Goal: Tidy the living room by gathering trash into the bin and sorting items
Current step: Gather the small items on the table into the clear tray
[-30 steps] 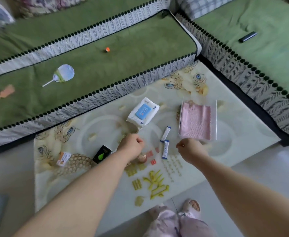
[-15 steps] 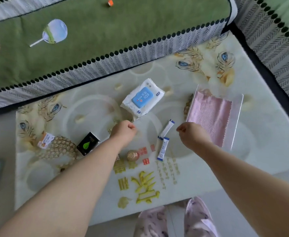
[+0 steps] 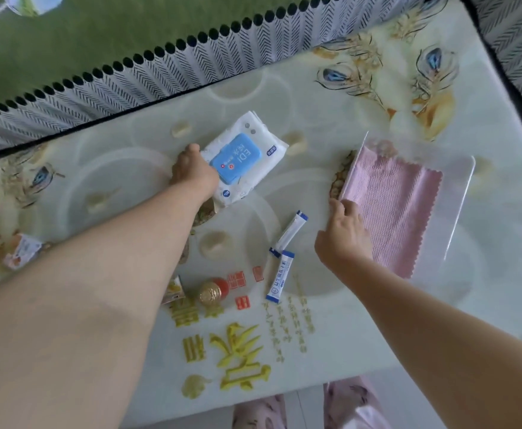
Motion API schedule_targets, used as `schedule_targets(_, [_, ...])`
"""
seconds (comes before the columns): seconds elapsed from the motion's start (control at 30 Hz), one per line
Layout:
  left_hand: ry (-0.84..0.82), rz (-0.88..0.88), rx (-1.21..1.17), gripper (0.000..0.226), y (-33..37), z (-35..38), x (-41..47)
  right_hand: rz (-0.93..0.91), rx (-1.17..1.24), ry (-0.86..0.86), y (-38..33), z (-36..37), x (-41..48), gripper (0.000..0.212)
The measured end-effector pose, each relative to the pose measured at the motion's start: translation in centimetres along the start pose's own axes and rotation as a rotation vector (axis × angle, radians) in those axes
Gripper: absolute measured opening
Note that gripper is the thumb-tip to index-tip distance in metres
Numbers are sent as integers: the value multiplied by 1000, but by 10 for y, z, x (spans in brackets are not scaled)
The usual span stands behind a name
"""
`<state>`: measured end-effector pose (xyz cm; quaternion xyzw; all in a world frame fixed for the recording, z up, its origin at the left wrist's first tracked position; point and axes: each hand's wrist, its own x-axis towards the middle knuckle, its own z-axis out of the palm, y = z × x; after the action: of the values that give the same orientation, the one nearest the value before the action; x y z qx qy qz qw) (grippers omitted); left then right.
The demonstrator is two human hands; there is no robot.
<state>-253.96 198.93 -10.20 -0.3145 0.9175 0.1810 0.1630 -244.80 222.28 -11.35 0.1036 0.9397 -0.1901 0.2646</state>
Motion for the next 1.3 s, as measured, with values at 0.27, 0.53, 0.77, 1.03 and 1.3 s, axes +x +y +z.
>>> schedule_targets(0.27, [-59,0,153,49,-4,15,14,-9,1,-43,1,13,-1,78])
schedule_targets(0.53, [-206,26,224,37,-21,26,-16,-51,-35,-74,-4,9,-9,74])
schedule_targets(0.77, [-307,-6,-119,28,-9,35,-49,-92,38,-127,-4,12,-23,70])
schedule_targets(1.03, [-250,62,-243,9,4,-10,-72,-2,113,-78,6,-23,-35,52])
schedule_targets(1.3, [-473,176,-399,12,41,-44,-118,-2,433,-37,7,-53,-47,37])
